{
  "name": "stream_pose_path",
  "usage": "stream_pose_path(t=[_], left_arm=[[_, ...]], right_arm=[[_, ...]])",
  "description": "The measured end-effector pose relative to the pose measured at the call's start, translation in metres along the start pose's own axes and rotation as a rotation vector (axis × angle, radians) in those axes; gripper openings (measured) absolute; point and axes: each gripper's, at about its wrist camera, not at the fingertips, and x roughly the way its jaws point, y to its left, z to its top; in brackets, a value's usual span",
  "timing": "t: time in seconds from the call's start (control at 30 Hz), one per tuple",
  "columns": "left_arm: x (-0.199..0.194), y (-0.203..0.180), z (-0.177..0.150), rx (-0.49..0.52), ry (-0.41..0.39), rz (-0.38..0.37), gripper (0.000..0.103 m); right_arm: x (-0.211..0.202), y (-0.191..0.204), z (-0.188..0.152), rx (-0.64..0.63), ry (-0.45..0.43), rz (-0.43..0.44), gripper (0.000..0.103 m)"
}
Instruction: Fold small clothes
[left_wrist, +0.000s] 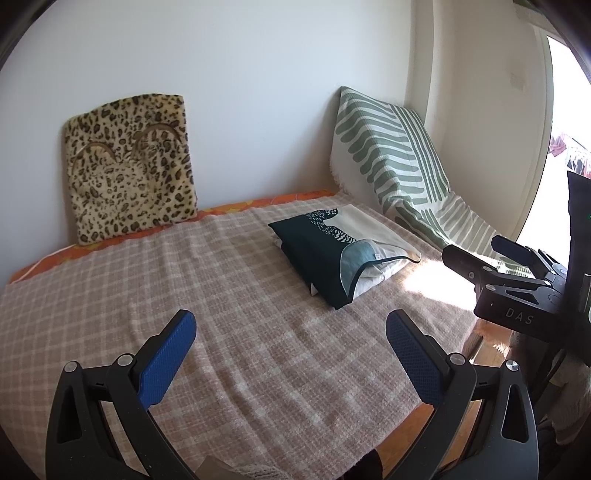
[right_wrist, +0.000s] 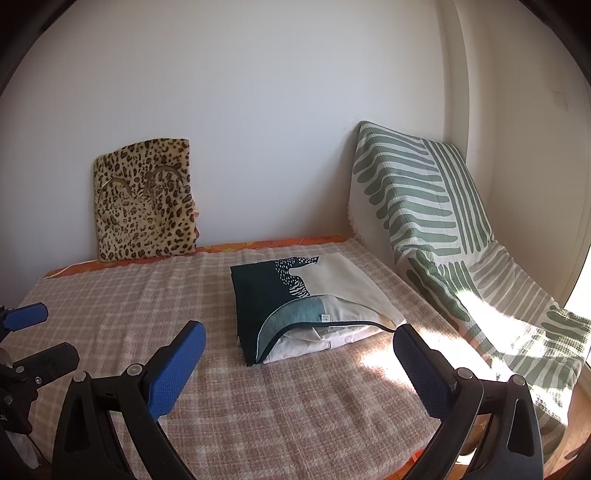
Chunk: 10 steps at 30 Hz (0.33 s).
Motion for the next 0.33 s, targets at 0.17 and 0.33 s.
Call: stream_pose_path(t=[0.17,0.33], left_arm=[[0.0014,0.0001,-0.0006,0.004,0.002,-0.001,0.102],[0.0024,0.0014,0.0003,0.009,-0.008,0.000,0.102]], right_arm=[[-0.0004,0.0015,-0.0006,0.000,0.001,-0.001,0.103],[0.0006,0.0030,-0.0018,0.002,0.004,-0.002,0.103]])
